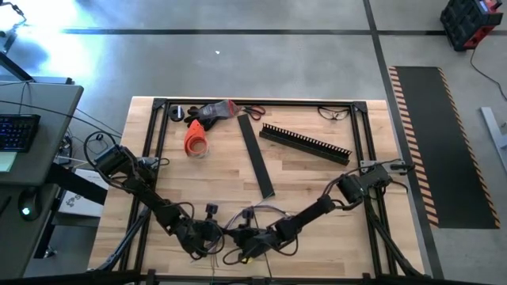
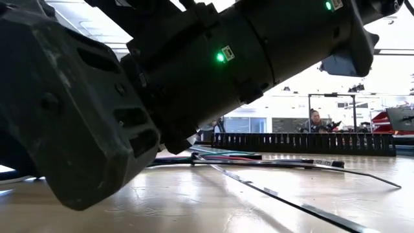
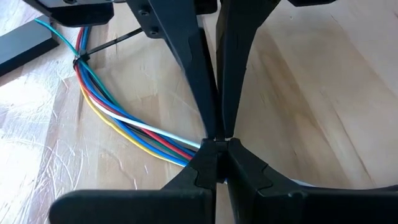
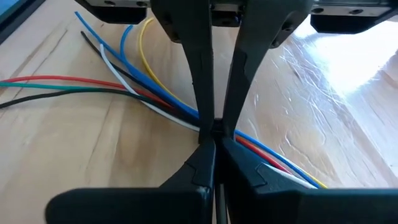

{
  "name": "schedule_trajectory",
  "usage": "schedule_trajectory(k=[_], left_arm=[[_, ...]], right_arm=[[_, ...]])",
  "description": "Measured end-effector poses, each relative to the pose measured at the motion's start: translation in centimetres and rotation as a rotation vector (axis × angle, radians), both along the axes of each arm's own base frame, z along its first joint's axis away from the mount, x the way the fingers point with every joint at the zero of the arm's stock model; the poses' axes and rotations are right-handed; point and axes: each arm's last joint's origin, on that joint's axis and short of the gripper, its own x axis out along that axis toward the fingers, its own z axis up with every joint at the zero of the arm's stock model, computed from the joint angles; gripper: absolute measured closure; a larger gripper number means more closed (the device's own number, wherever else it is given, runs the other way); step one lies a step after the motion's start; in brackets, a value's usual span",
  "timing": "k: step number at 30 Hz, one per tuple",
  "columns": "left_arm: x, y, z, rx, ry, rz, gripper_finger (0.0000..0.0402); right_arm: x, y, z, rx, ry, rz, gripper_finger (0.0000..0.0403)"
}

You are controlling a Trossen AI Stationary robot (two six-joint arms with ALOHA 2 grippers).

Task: Ziptie cables
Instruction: Wrap the black zip tie on the cable, then move the cable duct to the center

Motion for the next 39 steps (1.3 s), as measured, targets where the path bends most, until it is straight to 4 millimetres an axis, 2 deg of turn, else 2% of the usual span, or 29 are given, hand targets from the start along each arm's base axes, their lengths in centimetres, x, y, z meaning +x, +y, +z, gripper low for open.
schedule_trajectory(k=[7, 20, 27, 29, 32, 36, 39], left_arm=[[0.1, 0.0, 0.0, -0.007, -0.001, 0.006, 0.0401], [-0.2, 0.0, -0.2, -0.002, 0.025, -0.005, 0.0400], [-0.2, 0.1, -0.1, 0.021, -0.002, 0.025, 0.0400], [-0.2, 0.1, 0.1, 0.032, -0.019, 0.042, 0.0401], [-0.2, 0.2, 1.2, 0.019, -0.065, 0.065, 0.0401], [-0.2, 0.7, 2.9, 0.050, -0.149, 0.142, 0.0401], [-0.3, 1.4, 3.4, 0.081, -0.144, 0.152, 0.0401]], right_arm=[[-0.9, 0.8, -0.4, 0.019, 0.035, -0.054, 0.0402], [-4.0, 3.5, -0.4, 0.048, 0.114, -0.140, 0.0403], [-3.7, 3.3, 0.3, 0.099, 0.089, -0.145, 0.0401], [-3.3, 3.0, 1.0, 0.123, 0.097, -0.107, 0.0388], [-3.0, 2.7, 2.8, 0.134, 0.063, -0.086, 0.0345], [-3.3, 2.1, 6.6, 0.056, 0.046, -0.055, 0.0268], [-4.6, 1.0, 10.2, -0.067, 0.120, -0.021, 0.0219]])
